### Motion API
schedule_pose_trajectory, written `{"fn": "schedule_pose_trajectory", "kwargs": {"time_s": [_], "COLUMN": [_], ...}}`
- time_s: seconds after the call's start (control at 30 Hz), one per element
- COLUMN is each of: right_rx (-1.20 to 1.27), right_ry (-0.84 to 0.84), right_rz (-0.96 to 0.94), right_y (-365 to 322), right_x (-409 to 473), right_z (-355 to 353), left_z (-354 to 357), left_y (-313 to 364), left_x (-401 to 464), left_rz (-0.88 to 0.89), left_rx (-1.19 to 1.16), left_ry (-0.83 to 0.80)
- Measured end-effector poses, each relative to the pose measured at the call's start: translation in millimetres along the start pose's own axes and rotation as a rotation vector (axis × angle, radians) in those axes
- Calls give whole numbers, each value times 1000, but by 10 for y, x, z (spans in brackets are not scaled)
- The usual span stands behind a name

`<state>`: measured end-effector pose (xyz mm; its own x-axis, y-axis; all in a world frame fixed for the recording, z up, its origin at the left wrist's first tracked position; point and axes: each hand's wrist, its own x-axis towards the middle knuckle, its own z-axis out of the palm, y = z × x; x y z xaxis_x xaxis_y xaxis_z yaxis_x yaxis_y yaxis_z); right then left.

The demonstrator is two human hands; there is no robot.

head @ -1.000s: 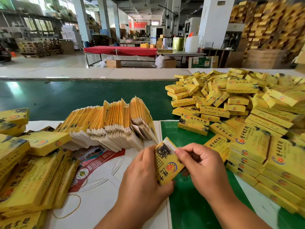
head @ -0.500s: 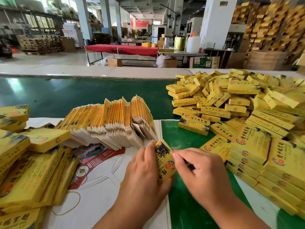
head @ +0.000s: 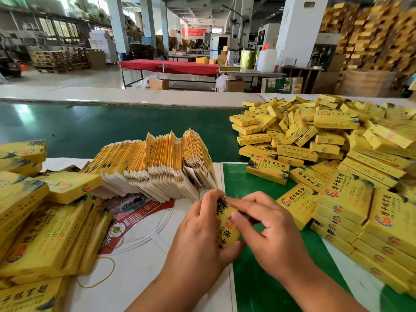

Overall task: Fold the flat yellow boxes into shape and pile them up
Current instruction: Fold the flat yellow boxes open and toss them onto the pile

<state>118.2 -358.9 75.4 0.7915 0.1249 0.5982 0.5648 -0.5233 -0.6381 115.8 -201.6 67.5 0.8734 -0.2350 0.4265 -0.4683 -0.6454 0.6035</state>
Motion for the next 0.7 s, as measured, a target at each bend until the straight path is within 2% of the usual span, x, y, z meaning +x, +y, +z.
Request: {"fn": "schedule_pose_trajectory", "kwargs": {"time_s": [0.1, 0.2, 0.3, 0.4, 0.47, 0.53, 0.63, 0.67, 0.7], "right_rx": [36, 241, 596, 864, 882, 705, 194, 171, 260], "right_ry": [32, 103, 129, -6, -88, -145, -122, -76, -43], "right_rz": [74, 319, 701, 920, 951, 935, 652, 525, 434], "right_y": [36, 148, 251, 244, 241, 249, 263, 248, 234], "right_x": [17, 58, 140, 164, 121, 71, 44, 48, 42], "right_z": [-28, -130, -253, -273, -222, -145, -129, -159, -182], "left_z": [-44, -184, -404, -463, -407, -364, -351, -341, -327], "left_y": [26, 8, -43, -54, -35, -49, -117, -138, -150], "left_x": [15, 64, 109, 109, 116, 132, 170, 179, 188], "left_rz": [-37, -88, 38, 184, 184, 117, -67, -114, -145], "left_rx": [-100, -419, -639, -583, -492, -516, -651, -635, -598], "left_ry": [-41, -188, -332, -354, -206, -62, -11, -17, -28]}}
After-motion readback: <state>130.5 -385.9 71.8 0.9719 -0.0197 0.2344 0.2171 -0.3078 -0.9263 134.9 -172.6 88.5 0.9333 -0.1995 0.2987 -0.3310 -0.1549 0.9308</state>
